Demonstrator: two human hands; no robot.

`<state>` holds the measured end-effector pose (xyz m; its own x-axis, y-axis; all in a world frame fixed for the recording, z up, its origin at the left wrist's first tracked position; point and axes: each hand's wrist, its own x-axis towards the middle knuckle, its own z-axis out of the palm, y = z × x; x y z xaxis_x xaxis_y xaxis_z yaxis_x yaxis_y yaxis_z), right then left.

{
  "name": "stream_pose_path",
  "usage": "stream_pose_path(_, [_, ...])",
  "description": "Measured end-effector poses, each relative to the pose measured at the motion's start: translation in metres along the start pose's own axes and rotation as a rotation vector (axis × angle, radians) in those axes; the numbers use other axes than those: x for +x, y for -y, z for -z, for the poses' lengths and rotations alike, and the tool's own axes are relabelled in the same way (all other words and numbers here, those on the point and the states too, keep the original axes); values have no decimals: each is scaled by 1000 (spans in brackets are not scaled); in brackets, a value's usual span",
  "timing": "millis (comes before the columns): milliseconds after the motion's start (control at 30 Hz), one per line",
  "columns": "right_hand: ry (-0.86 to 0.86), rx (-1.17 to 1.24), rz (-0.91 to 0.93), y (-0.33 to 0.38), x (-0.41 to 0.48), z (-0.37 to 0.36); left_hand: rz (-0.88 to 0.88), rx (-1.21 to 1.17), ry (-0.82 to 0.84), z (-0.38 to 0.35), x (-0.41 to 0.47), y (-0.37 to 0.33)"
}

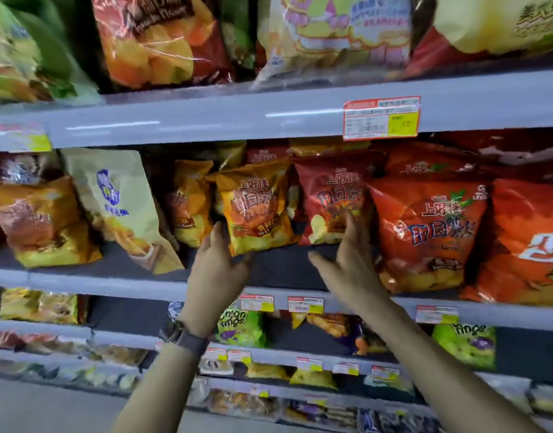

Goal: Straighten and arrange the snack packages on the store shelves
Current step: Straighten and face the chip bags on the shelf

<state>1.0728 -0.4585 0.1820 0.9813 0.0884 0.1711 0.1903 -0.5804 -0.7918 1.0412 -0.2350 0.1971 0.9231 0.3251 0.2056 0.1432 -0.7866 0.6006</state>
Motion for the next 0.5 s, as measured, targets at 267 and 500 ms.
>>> stream_pose_path(267, [-248, 155, -228, 8, 47, -14, 80, -455, 111, -1, 89, 3])
stream_pose_path(500, [-312, 127, -330, -10, 71, -17, 36, -576, -2, -14, 93, -9])
